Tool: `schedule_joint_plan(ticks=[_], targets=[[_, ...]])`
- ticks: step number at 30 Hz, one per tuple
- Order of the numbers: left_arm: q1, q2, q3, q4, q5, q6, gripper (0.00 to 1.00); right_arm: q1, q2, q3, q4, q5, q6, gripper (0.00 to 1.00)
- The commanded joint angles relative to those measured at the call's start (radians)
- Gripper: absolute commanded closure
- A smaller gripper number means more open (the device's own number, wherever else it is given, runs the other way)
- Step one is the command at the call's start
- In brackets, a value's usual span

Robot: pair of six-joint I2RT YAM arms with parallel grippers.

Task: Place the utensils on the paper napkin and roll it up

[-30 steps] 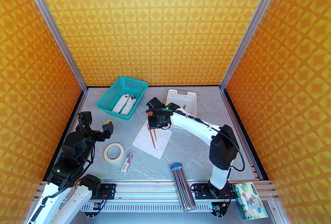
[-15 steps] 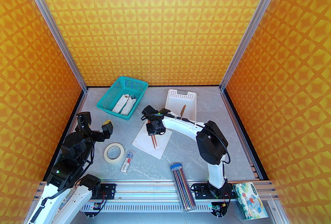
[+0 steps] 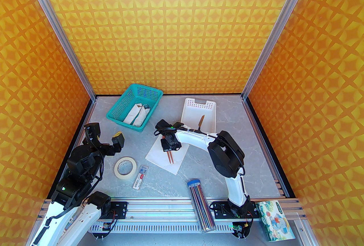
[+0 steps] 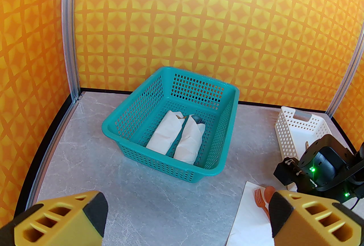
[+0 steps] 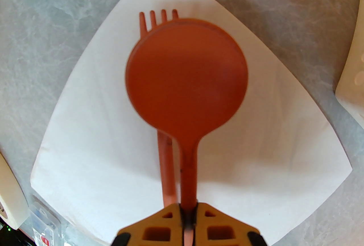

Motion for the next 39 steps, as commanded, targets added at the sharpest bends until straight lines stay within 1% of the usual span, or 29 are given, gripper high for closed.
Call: schedule_joint_plan(ticks=[1, 32, 39], targets=[[0.007, 0.004, 0.012, -0.007, -0.011, -0.01, 0.01, 0.001, 0.021, -0.004, 0.005, 0.028, 0.009, 0.9], [0.007, 0.026, 0.02, 0.01, -0.012, -0.004, 0.01, 0.001, 0.064, 0.064, -0.001, 0.046, 0.003, 0.88], [0.007, 0.025, 0.024, 0.003, -0.011, 0.0, 0.01, 0.001, 0.074, 0.047, -0.002, 0.045, 0.003, 0.88]])
